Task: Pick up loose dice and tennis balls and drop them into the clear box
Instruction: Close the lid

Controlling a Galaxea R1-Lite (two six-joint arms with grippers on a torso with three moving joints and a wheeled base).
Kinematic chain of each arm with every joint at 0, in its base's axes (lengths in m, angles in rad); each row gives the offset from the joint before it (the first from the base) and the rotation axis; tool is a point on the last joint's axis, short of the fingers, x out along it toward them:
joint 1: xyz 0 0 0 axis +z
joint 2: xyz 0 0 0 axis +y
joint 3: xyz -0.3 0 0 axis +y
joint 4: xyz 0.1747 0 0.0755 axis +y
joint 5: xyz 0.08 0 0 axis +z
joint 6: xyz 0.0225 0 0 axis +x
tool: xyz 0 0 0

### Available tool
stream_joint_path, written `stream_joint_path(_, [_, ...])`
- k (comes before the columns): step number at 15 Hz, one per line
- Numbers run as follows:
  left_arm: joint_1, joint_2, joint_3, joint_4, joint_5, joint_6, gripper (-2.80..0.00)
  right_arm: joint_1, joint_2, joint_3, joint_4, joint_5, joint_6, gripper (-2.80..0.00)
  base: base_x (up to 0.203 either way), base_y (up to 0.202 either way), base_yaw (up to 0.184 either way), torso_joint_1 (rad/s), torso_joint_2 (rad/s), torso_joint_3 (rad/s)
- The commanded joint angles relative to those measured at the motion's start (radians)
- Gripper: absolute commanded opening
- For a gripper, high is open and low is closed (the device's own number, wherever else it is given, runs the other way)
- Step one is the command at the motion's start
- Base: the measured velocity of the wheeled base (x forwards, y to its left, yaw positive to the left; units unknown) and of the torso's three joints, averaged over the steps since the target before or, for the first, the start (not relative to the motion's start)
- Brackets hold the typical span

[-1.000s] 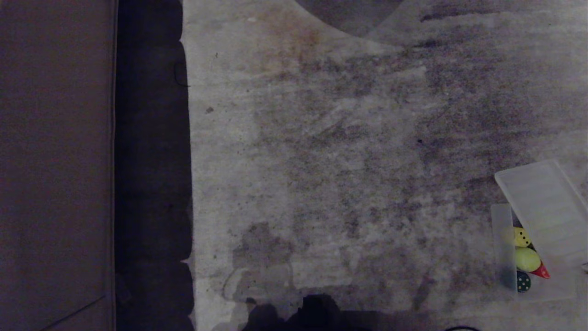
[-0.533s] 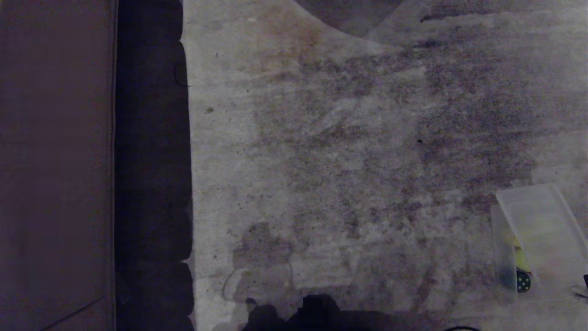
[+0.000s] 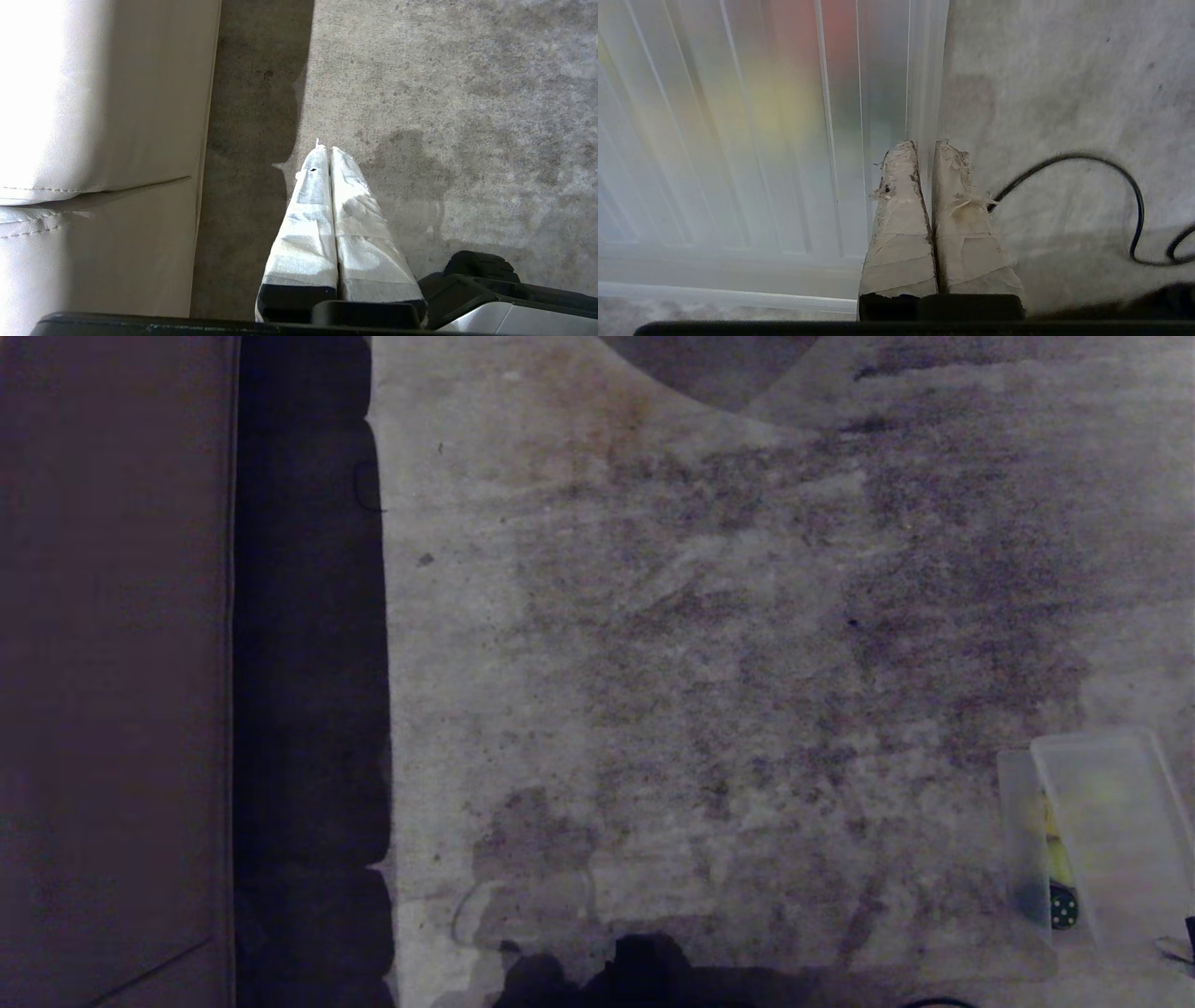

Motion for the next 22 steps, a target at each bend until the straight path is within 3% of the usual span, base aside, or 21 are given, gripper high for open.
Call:
stream_joint_path(1, [0.0,0.002,0.002,0.0,0.001,-0.001,-2.8,-0.004,0.036,-0.004,-0.018,0.004,0.004,-2.8,0.0,0.0,0.0,0.0,0.0,0.0])
stream_joint_path(18, [0.0,0.002,0.002,0.0,0.001,-0.001,-2.8,0.019,0.135,-0.055,-0.029,0.035,0.002,-2.8,0.0,0.0,0.0,0.0,0.0,0.0])
stream_joint_path(22, [0.0,0.002,0.002,0.0,0.001,-0.001,-2.8,0.019,0.149,-0.054,-0.13,0.036,-0.004,-2.8,0.0,0.0,0.0,0.0,0.0,0.0])
